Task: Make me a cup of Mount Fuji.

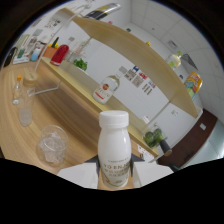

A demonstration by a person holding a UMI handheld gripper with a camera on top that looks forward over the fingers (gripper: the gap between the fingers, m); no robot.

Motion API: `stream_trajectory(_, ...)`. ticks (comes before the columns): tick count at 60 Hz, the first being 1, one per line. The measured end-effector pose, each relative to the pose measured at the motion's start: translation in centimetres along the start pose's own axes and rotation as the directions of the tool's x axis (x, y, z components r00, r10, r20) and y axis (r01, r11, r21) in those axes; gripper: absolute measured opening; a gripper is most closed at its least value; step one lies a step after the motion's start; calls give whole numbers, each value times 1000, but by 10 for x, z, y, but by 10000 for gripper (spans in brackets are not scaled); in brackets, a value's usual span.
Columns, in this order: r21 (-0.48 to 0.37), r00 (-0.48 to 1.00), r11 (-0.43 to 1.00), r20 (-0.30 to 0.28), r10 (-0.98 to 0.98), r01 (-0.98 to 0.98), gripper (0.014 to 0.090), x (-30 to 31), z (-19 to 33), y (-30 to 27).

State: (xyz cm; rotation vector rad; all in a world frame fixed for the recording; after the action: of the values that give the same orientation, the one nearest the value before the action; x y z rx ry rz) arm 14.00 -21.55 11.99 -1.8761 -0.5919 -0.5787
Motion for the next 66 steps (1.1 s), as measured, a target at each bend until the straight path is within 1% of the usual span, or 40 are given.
stream_trajectory(5,15,982,982,-8,-187,187,478,0,0,-3)
stream_trajectory(11,21,924,924,-26,-381,381,473,2,1,-8)
stream_trajectory(18,25,798,799,-57,-599,601,475,2,3,-14)
stream_trajectory(23,2,682,683,-53,-730,731,474,-2,4,-14)
stream_trajectory(30,-50,528,530,-43,-848,847,474,-3,7,-13)
stream_trajectory(33,-72,459,462,-53,-887,884,472,-2,7,-15)
stream_trajectory(38,-86,364,368,-60,-929,926,474,-3,9,-17)
stream_trajectory(43,-87,314,318,-55,-948,944,477,-3,12,-21)
stream_trajectory(51,-84,305,309,-58,-951,947,475,-6,8,-22)
stream_trajectory(57,-74,374,379,-66,-925,923,477,-1,4,-28)
stream_trajectory(61,-54,467,471,-82,-881,880,476,4,-2,-35)
stream_trajectory(66,3,642,645,-100,-760,764,478,10,-13,-50)
